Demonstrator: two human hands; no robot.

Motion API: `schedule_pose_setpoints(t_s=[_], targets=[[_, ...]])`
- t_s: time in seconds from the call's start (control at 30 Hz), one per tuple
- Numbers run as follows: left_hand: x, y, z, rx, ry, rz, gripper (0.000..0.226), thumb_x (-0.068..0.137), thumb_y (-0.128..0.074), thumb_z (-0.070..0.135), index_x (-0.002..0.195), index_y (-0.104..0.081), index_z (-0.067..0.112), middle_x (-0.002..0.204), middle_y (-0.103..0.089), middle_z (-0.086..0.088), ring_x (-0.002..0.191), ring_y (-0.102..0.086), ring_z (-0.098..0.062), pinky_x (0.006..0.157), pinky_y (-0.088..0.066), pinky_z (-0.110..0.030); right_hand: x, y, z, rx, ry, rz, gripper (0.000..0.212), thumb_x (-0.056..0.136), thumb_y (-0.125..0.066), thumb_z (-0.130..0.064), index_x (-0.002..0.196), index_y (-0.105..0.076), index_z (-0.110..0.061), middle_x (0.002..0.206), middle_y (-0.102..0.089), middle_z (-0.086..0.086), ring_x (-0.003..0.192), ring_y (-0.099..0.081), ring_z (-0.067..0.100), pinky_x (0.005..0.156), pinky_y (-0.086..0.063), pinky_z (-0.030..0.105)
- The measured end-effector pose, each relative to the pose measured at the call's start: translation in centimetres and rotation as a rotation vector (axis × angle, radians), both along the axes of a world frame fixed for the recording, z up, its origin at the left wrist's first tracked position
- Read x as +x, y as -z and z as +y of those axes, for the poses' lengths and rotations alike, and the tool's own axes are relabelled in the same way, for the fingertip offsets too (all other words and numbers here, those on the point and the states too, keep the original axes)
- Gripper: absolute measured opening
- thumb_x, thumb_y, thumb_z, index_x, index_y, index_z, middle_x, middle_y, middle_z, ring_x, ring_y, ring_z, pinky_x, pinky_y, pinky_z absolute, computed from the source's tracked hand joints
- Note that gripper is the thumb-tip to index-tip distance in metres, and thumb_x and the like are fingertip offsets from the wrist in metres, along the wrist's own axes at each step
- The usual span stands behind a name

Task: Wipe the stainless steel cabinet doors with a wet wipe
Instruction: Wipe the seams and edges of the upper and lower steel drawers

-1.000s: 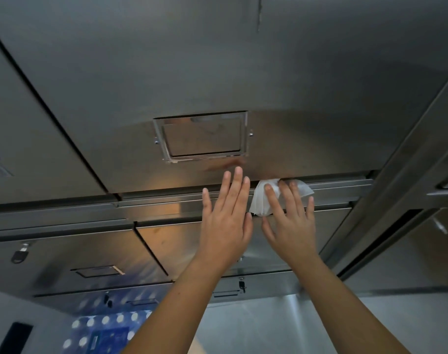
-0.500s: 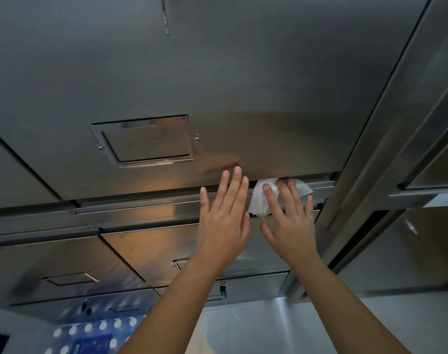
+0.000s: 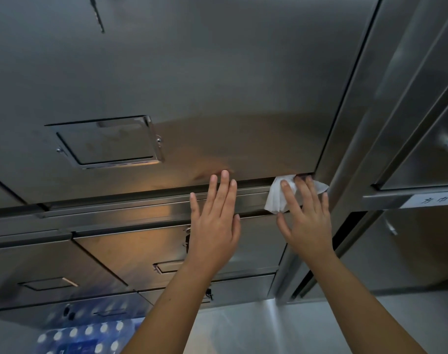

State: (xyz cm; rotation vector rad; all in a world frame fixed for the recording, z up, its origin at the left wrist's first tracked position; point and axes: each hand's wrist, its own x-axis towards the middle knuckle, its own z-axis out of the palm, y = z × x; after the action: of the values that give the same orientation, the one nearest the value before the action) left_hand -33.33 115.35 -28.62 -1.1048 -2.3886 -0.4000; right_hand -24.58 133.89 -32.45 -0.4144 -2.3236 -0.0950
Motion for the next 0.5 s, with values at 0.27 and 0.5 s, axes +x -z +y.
schedule_pose_setpoints(t_s=[0.27,0.5], targets=[[0.1,-0.1,-0.1,0.020,-0.001,0.006,0.062,0.090,-0.034,0.028,0.148,-0.020,0.012,0.157,-0.009,-0.001,0.146,0.001,-0.014,0.104,-0.004,-0.060,-1.4,-0.3,-3.3,-0.094,0.061,0.015,0.061,0.085,-0.049,-0.039,0.138,-0.039,-0.012,0.140,-0.039,0.021,0.137,-0.027,0.039,0.101,-0.031,0.060],[-0.1,0.1,0.0,0.023,-0.004,0.012,0.063,0.089,-0.035,0.028,0.148,-0.020,0.012,0.158,-0.009,0.000,0.146,0.001,-0.014,0.104,-0.007,-0.061,-2.3,0.2,-4.6,-0.008,-0.026,0.024,0.059,0.085,-0.050,-0.038,0.140,-0.042,-0.017,0.141,-0.044,0.015,0.137,-0.030,0.032,0.105,-0.024,0.058]])
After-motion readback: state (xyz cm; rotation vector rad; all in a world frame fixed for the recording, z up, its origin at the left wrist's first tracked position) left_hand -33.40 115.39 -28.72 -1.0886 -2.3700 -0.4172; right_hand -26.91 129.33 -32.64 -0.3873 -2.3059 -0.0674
